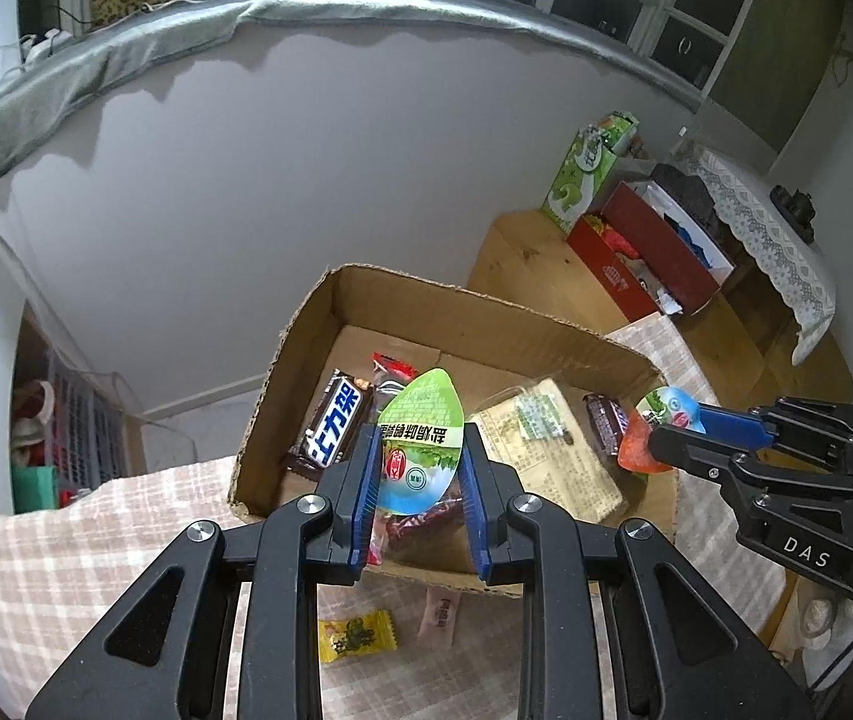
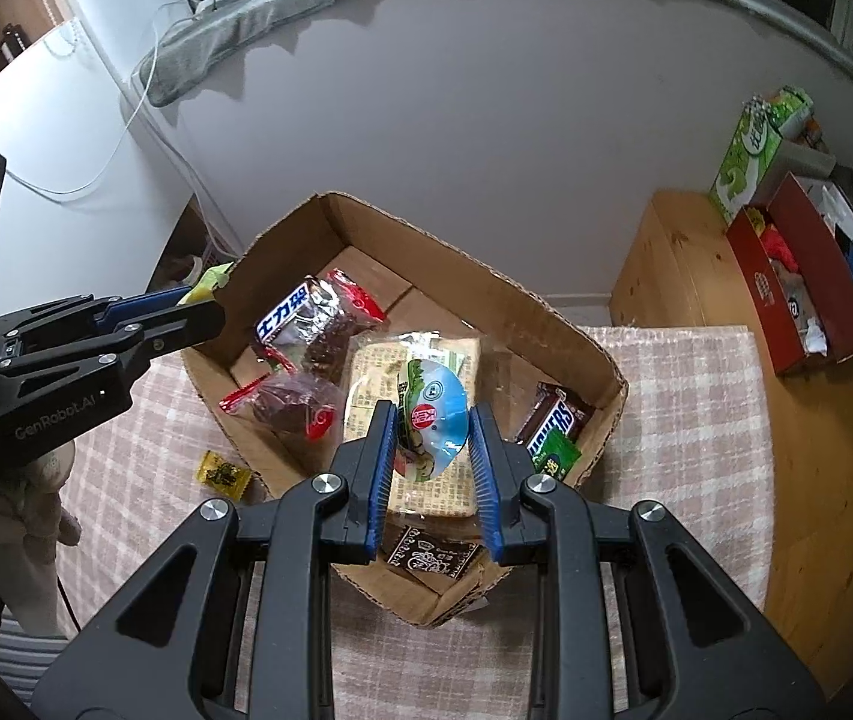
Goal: Organize snacks
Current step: 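Lift the green jelly cup with the left gripper over the box, then open the left gripper to drop the jelly cup into the box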
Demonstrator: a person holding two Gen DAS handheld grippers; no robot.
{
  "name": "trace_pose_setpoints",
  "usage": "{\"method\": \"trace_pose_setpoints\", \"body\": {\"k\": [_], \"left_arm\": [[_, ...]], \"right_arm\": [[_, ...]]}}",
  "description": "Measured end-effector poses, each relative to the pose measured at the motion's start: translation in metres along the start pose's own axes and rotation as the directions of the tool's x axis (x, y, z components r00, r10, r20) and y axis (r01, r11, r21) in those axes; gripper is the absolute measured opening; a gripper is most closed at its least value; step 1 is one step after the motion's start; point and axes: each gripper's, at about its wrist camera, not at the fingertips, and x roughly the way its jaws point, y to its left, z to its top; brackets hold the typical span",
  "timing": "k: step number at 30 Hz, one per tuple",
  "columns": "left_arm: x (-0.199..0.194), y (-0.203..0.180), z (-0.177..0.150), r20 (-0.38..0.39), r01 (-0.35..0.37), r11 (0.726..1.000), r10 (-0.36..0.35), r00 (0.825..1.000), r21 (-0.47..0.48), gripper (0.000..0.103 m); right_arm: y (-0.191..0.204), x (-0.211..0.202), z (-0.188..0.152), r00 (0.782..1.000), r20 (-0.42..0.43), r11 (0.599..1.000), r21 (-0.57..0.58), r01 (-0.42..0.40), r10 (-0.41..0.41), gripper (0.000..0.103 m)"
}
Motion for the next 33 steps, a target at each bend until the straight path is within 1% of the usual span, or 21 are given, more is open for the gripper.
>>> {"method": "trace_pose_setpoints", "body": {"k": [11,12,13,14,15,16,20,23,33], "left_arm": [[0.0,-0.003,0.002,0.001,-0.003,1.0,0.003,1.0,0.006,0.024],[0.0,-0.004,0.003,-0.001,-0.001,1.0,0.001,1.0,0.007,0.029],[0.0,-0.004,0.003,0.001,-0.01,1.0,0.01,1.0,0.009,0.038],[-0.001,-0.005,0.004,0.005,-0.02,1.0,0.02,1.0,0.006,0.042],[-0.002,-0.004,0.004,0.008,-0.021,1.0,0.021,1.0,0.0,0.046],[-0.003,-0.003,0.004,0.011,-0.016,1.0,0.017,1.0,-0.005,0.046],[-0.004,-0.002,0.004,0.015,-0.021,1.0,0.021,1.0,-0.006,0.046],[-0.005,-0.001,0.004,0.017,-0.023,1.0,0.023,1.0,-0.006,0.046],[-0.011,0.011,-0.002,0.02,-0.03,0.999,0.031,0.999,-0.013,0.046]], "right_arm": [[0.004,0.004,0.0,1.0,-0.009,1.0,-0.007,0.002,-0.002,0.026],[0.006,0.004,0.0,1.0,-0.01,1.0,-0.01,0.006,-0.007,0.028],[0.006,0.004,-0.001,1.0,-0.01,1.0,-0.012,0.01,-0.011,0.039],[0.007,0.004,-0.001,1.0,-0.006,1.0,-0.015,0.019,-0.019,0.048],[0.009,0.002,-0.001,1.0,0.006,0.999,-0.016,0.028,-0.028,0.062],[0.009,0.0,-0.001,0.999,0.015,0.999,-0.017,0.029,-0.029,0.065],[0.01,-0.001,-0.001,0.999,0.013,0.999,-0.023,0.038,-0.037,0.065],[0.01,-0.001,-0.001,0.999,0.01,0.998,-0.026,0.048,-0.048,0.068],[0.015,0.0,-0.005,0.998,-0.001,0.998,-0.024,0.058,-0.059,0.068]]}}
